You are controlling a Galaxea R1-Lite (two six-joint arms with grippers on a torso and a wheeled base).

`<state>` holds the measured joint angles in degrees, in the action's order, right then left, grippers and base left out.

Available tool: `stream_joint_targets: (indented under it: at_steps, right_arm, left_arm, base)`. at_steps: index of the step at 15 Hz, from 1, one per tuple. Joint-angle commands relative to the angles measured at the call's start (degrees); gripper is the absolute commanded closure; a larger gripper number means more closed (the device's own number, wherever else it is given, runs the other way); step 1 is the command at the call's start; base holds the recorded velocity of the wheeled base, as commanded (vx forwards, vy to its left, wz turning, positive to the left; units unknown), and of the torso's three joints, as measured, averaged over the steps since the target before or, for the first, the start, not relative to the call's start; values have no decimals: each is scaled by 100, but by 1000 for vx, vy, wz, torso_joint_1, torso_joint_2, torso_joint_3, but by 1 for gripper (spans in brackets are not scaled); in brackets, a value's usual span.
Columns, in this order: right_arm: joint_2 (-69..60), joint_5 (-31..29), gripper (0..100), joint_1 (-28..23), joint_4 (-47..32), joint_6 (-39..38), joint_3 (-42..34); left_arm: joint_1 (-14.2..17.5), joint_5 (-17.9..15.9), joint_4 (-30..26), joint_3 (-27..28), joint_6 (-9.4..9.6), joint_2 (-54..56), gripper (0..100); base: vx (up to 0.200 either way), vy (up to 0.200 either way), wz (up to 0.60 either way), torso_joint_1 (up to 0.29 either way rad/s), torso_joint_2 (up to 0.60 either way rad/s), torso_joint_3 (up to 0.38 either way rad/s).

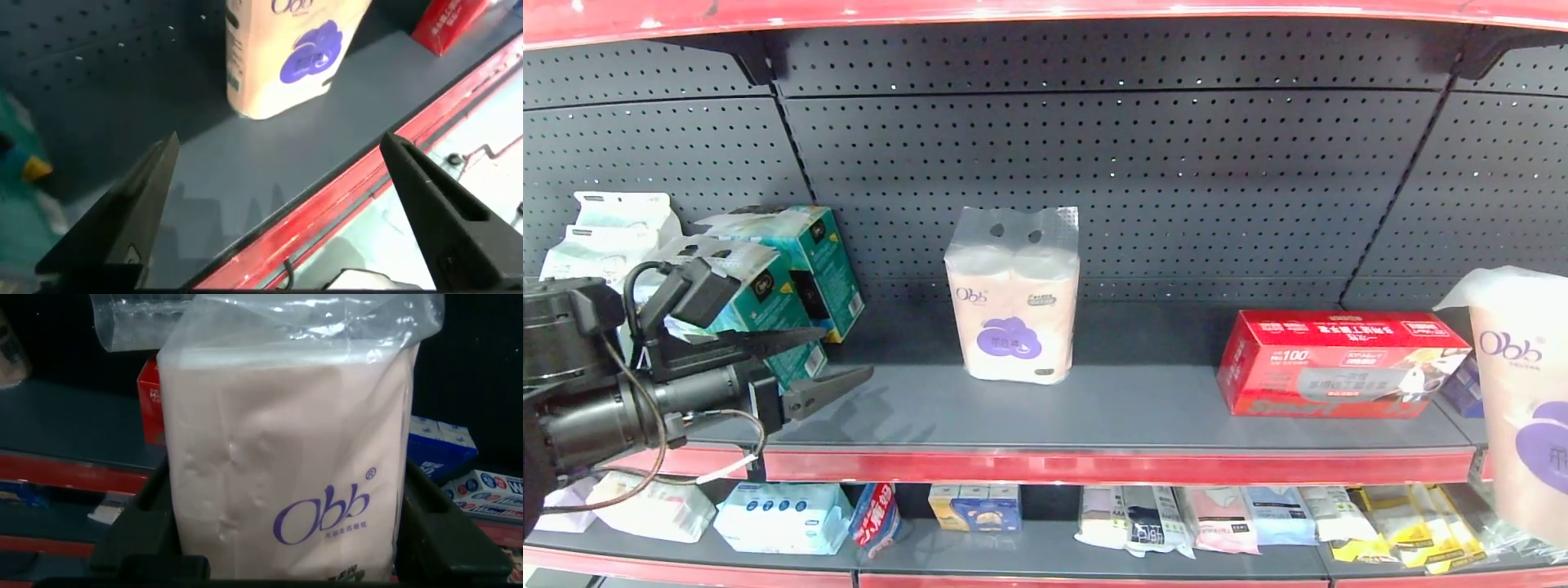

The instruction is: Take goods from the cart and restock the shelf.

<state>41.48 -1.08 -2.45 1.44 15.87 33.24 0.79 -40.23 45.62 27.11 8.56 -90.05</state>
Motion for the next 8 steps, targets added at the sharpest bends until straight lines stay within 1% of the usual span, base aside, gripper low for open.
stream_joint_targets:
  at_steps: [1, 2, 3, 4, 5, 6, 8]
  right_arm:
    - [-44, -6, 100, -1, 6, 12, -2]
    - [-79, -6, 100, -1, -30, 21, -2]
    - [-88, -15, 100, -1, -38, 21, -28]
    - [-88, -15, 100, -1, -38, 21, -46]
    - [-141, -6, 100, -1, -38, 127, -99]
    - [-185, 3, 100, -1, -38, 179, -125]
    - [-237, -6, 100, -1, -38, 215, -125]
  left_arm:
    - [-97, -29, 53, 251, 14, -549, 0]
    - [-255, -99, 53, 470, 6, -777, 0]
    - [-396, -90, 53, 629, 14, -935, 0]
    - [-448, -73, 53, 681, 14, -988, 0]
    - [-536, -82, 53, 945, 6, -1181, 0]
    - [-571, -108, 61, 1086, -30, -1260, 0]
    - [-598, -108, 79, 1191, 14, -1454, 0]
  base:
    - [0, 0, 0, 0, 0, 0]
    - [0, 0, 0, 0, 0, 0]
    - [0, 0, 0, 0, 0, 0]
    - [0, 0, 0, 0, 0, 0]
    - [0, 0, 0, 0, 0, 0]
    - [0, 0, 0, 0, 0, 0]
    - [0, 0, 0, 0, 0, 0]
